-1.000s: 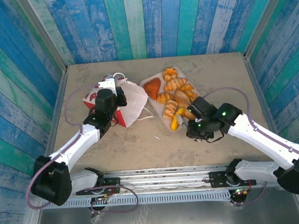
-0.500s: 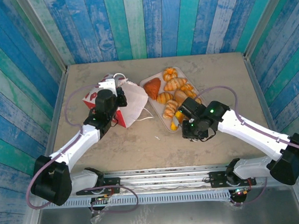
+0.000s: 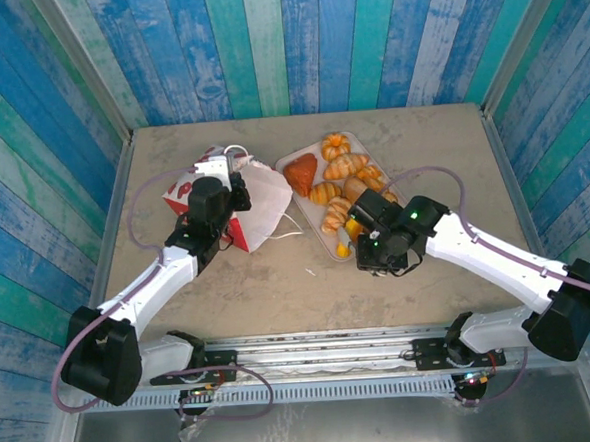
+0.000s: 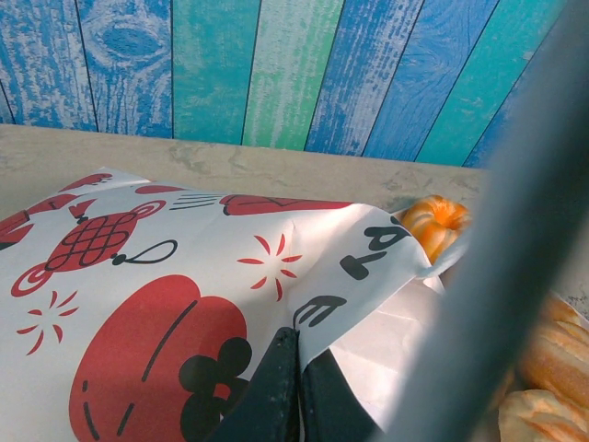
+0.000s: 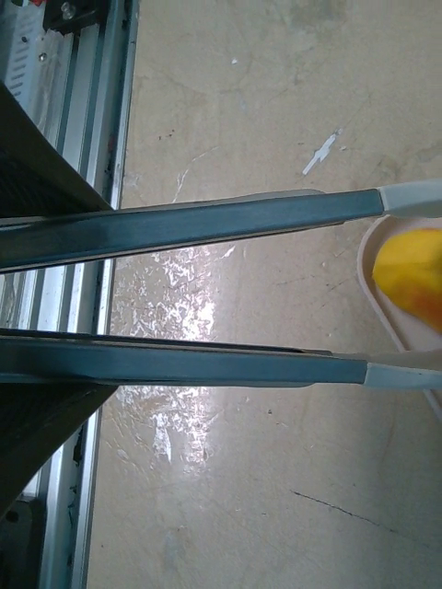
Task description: Take the fake bread out of the paper bag
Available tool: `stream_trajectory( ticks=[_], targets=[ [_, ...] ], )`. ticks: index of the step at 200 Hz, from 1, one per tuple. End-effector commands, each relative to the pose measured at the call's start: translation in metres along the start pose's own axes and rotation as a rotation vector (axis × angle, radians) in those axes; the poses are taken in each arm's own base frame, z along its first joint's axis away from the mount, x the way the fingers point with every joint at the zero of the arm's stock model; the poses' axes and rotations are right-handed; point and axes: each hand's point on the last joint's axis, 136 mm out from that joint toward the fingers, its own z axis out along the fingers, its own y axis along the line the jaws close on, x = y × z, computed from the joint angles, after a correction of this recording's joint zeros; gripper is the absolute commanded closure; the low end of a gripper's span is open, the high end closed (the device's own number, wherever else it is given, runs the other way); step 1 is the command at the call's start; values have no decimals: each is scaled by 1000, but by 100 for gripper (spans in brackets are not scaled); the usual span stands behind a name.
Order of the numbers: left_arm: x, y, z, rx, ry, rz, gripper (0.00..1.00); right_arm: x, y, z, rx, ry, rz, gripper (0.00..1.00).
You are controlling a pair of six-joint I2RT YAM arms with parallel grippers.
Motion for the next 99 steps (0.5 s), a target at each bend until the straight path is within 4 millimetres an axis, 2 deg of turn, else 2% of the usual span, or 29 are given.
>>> stream_trajectory(
  ticks=[1,25,99],
  targets=[
    [6,-2,3,7,12,9,93,-5,3,-11,5,-33,-12,59],
    [6,-1,3,5,12,12,93,-5,3,-10,7,-31,-16,60],
    [5,-2,5,5,16,13,93,-1,0,10,44,13,-28,63]
  ],
)
